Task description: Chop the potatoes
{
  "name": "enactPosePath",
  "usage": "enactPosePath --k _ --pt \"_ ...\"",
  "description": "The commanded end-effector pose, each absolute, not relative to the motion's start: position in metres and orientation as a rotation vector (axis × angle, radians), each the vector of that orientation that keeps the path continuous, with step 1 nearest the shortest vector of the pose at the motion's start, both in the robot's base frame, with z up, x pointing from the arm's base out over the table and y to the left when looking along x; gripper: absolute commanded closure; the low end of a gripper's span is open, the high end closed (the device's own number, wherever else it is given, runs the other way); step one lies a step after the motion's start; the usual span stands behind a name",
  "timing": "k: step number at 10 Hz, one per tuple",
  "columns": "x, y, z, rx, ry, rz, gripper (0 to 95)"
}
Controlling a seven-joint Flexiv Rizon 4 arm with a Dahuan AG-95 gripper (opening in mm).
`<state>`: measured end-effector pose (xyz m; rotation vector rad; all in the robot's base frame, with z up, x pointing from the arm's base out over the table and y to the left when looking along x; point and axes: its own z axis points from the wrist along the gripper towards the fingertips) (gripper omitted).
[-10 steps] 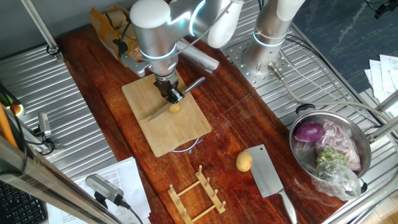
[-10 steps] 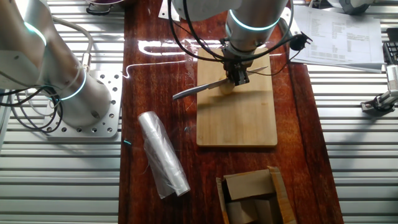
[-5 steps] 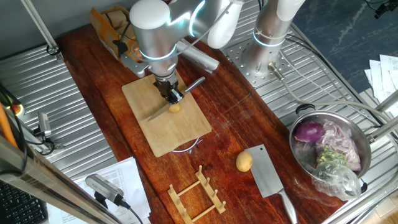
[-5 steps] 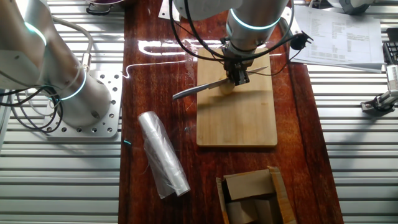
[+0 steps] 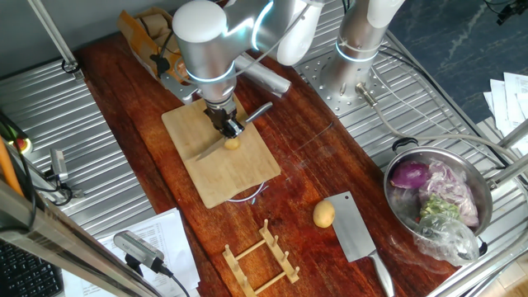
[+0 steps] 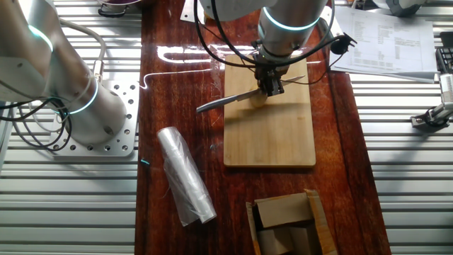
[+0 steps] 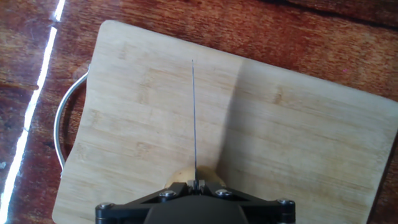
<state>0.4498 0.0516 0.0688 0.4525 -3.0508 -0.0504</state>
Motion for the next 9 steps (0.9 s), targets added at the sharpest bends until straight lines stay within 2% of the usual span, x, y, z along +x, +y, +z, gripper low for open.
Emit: enactPosePath --k 1,9 --pt "0.449 0.051 0.058 0.457 -3.050 -0.053 76.0" --pt "0.449 0.052 0.068 0.462 -3.039 -0.061 76.0"
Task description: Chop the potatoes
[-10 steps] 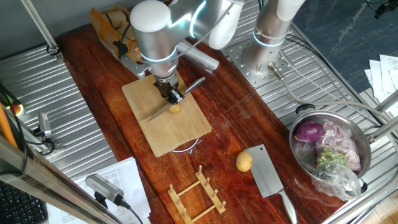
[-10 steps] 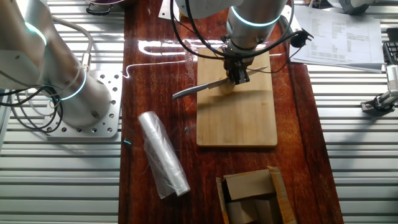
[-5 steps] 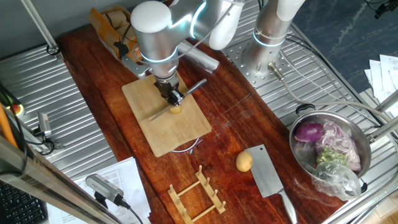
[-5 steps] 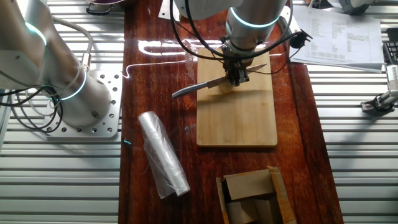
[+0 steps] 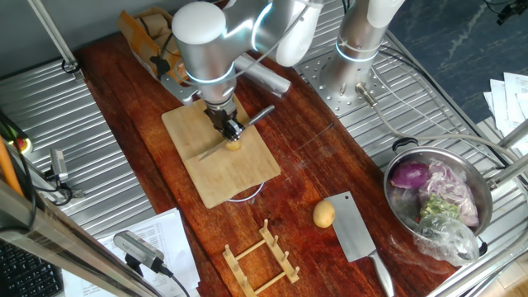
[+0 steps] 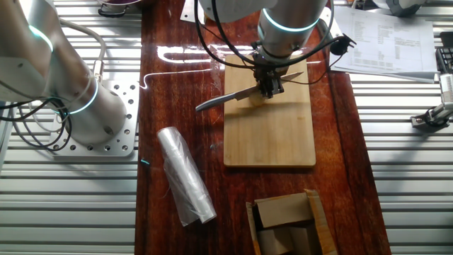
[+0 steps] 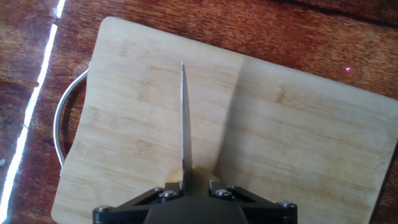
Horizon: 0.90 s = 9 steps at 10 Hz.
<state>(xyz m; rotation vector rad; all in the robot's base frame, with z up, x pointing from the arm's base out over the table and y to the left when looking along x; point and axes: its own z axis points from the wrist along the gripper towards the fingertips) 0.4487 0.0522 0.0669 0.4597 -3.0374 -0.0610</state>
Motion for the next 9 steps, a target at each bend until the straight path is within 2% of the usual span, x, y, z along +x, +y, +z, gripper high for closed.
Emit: enactPosePath --k 1,9 --pt "0.449 0.052 0.068 0.461 -3.039 -0.061 76.0" --pt "0.435 0.051 0.079 0.468 -3.039 -0.061 76.0"
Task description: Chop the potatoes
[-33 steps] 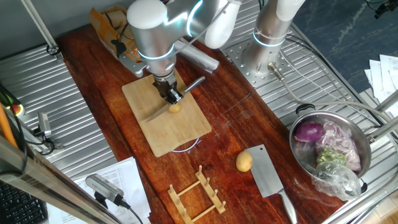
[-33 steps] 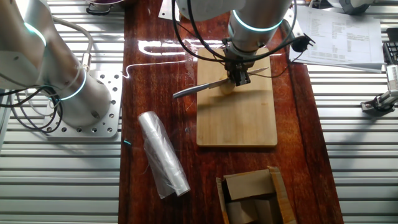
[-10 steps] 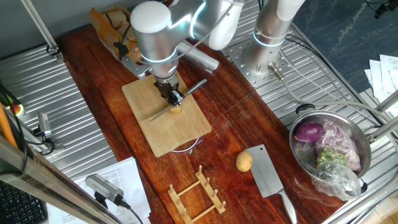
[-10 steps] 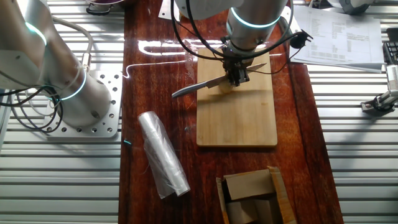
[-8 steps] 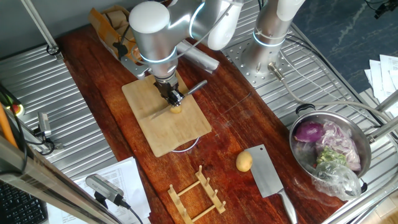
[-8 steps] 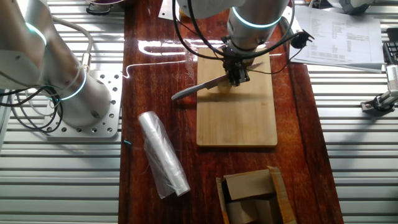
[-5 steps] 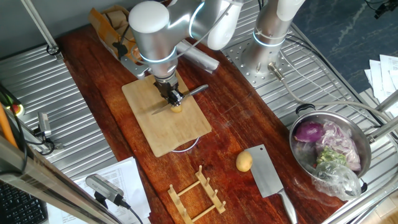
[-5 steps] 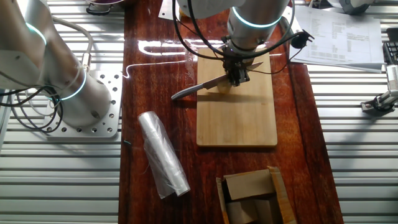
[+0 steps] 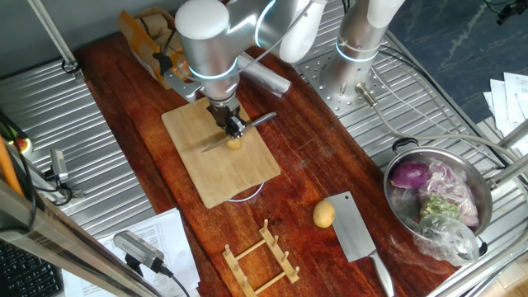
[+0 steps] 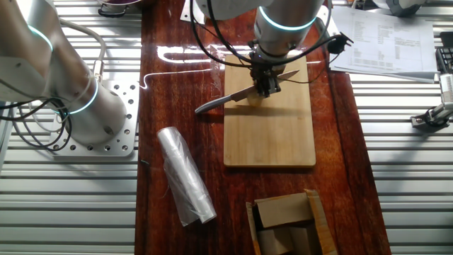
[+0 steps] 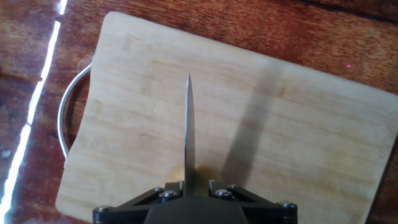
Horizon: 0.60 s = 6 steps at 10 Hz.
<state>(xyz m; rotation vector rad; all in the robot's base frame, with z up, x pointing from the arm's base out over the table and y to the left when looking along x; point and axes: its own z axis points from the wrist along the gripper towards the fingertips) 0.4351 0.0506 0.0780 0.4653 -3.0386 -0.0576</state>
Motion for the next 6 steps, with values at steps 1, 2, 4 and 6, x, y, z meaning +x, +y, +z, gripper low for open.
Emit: enactPosePath --k 1,2,4,6 --pt "0.430 0.051 0.080 0.469 -3.041 -0.060 76.0" --pt "0.427 0.051 0.080 0.472 -3.047 -0.060 76.0" --pt "0.425 0.051 0.088 0.469 -3.067 -0.061 76.0" --pt "0.423 0.053 0.099 0.455 -3.098 -0.055 76.0"
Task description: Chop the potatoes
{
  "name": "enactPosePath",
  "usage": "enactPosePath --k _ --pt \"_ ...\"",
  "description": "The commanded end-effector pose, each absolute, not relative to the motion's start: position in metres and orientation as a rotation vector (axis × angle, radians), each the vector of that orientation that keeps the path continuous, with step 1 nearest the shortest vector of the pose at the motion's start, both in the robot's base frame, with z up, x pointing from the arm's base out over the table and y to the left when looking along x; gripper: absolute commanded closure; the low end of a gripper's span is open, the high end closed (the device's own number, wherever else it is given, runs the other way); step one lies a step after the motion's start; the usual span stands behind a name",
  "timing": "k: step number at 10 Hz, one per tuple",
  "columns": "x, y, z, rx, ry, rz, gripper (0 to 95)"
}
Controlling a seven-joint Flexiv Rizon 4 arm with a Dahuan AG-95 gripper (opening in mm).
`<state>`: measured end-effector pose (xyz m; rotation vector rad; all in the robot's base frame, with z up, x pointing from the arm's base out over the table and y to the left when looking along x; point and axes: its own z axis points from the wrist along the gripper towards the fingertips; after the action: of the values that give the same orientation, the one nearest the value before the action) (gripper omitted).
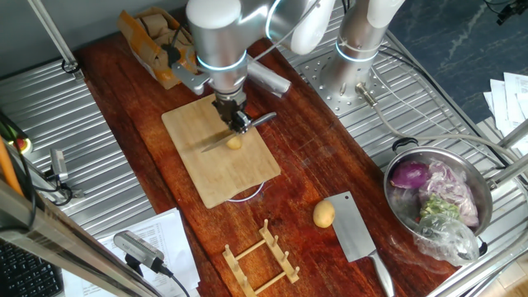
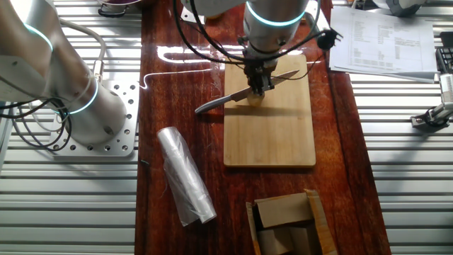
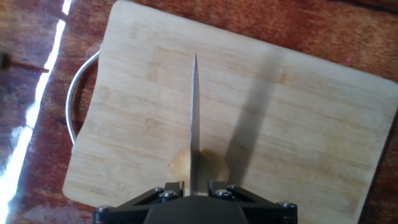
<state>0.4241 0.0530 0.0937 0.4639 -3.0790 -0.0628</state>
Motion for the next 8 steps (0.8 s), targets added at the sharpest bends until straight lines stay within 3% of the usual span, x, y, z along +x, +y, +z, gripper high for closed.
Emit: enactPosePath --k 1,5,6,8 --pt "0.423 0.053 0.102 0.449 -3.110 -0.055 76.0" --pt "0.415 0.052 0.100 0.445 -3.141 -0.058 76.0" --pt "0.410 0.052 0.098 0.448 -3.147 -0.060 57.0" --pt "0.407 0.051 0.095 0.450 -3.151 -0.059 57.0"
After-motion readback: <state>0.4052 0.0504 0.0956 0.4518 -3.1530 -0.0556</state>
